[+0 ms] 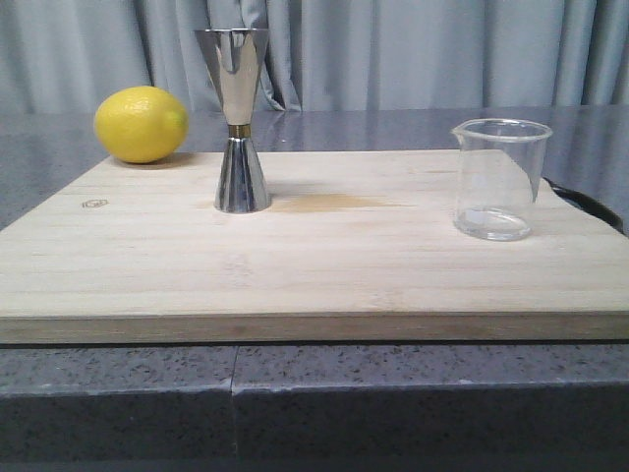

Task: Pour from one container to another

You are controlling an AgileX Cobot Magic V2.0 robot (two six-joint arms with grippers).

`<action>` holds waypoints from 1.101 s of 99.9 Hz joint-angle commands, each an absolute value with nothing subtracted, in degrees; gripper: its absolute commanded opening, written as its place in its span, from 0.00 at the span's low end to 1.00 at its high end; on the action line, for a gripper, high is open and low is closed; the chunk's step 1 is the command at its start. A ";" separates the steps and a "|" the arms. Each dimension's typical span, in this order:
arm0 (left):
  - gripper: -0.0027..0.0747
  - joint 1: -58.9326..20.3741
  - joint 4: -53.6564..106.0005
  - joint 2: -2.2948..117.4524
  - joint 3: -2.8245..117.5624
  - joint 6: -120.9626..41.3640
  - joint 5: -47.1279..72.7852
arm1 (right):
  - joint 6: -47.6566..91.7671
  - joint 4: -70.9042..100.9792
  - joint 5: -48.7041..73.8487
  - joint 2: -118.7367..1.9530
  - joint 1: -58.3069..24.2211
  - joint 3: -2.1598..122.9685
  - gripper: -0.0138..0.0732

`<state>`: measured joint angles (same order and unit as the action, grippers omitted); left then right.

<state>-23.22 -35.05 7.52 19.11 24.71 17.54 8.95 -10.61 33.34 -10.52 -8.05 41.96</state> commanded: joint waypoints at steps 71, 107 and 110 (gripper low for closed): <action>0.01 -6.36 -4.86 -1.80 -0.27 4.09 -3.50 | 9.07 -11.03 29.19 -11.49 -7.78 43.07 0.07; 0.01 -7.93 -3.31 -1.80 -2.43 4.09 -1.93 | 9.07 -11.03 29.19 -11.49 -7.78 43.07 0.07; 0.01 -7.93 -3.31 -1.80 -2.43 4.09 -1.93 | 9.07 -11.03 29.19 -11.49 -7.78 43.07 0.07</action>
<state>-7.50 -4.05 -0.26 -0.18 4.04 1.93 8.95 -10.61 33.42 -10.52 -8.05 41.96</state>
